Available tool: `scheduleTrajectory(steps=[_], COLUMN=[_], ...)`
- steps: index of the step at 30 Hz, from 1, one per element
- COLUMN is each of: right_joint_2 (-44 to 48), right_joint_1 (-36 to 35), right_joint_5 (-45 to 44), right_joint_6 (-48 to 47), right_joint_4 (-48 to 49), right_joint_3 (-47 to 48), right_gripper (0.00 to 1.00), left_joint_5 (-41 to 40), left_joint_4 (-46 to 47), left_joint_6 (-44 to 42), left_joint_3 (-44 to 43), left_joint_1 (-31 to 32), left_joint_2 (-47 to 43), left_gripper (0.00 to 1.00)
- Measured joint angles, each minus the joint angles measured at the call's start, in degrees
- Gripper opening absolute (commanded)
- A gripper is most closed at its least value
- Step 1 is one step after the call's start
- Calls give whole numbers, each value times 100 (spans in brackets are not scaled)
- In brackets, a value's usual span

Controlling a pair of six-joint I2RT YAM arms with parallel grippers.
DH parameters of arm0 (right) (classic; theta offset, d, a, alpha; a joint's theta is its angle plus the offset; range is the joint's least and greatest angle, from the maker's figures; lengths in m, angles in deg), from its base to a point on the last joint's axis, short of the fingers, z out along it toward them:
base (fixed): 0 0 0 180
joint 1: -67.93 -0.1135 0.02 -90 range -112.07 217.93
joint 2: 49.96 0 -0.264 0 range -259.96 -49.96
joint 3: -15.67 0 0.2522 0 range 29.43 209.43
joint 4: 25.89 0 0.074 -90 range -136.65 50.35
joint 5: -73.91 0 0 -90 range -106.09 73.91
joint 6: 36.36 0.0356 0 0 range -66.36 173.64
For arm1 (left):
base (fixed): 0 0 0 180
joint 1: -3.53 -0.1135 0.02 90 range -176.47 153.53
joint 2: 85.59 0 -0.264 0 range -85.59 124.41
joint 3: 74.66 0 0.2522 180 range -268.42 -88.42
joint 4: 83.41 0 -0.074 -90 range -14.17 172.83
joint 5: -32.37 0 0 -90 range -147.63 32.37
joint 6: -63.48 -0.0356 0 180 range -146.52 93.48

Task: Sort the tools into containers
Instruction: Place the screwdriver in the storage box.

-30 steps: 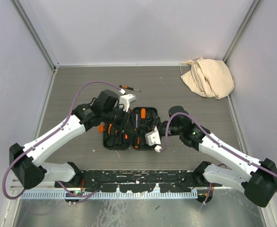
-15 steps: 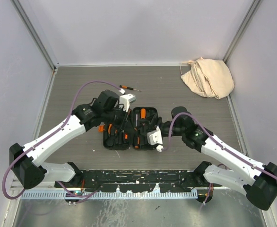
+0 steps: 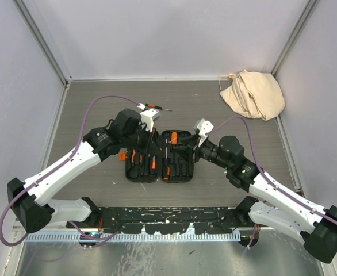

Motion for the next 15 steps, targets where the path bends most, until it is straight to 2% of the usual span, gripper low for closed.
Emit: scheduleTrajectory(steps=[7,12,15], right_joint_2=[-293,-411,-468], right_joint_1=[0,0,0], right_joint_5=[-874,-1314,-1458], right_joint_6=[2782,4776,5626], right_joint_4=[-437,-734,-673], right_joint_3=[195,387,476], right_gripper=[50,58,63], left_joint_5=[-267,-361,-407], left_joint_4=[295,557,719], left_joint_6=[160,313,437], left_joint_3=[111,310,461], left_joint_1=[0,0,0], left_joint_2=[-181,-291,-376], left_gripper=[0,0,0])
